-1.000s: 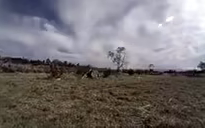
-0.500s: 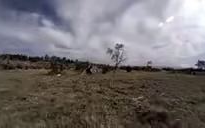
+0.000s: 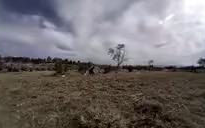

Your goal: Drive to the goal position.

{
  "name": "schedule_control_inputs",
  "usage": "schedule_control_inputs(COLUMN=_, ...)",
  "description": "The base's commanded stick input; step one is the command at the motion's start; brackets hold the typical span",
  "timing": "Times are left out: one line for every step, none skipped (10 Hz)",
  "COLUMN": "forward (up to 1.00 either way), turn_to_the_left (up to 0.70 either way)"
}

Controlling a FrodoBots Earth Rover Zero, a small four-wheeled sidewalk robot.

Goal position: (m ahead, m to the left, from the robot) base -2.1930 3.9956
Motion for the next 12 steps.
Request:
schedule_control_inputs(forward=-0.70, turn_to_the_left=0.00)
schedule_control_inputs(forward=-0.70, turn_to_the_left=0.00)
schedule_control_inputs(forward=-0.70, turn_to_the_left=0.00)
schedule_control_inputs(forward=-0.70, turn_to_the_left=0.00)
schedule_control_inputs(forward=-0.70, turn_to_the_left=0.00)
schedule_control_inputs(forward=-0.70, turn_to_the_left=0.00)
schedule_control_inputs(forward=-0.70, turn_to_the_left=0.00)
schedule_control_inputs(forward=-0.70, turn_to_the_left=0.00)
schedule_control_inputs(forward=-0.70, turn_to_the_left=0.00)
schedule_control_inputs(forward=-0.70, turn_to_the_left=0.00)
schedule_control_inputs(forward=-0.70, turn_to_the_left=0.00)
schedule_control_inputs(forward=-0.70, turn_to_the_left=0.00)
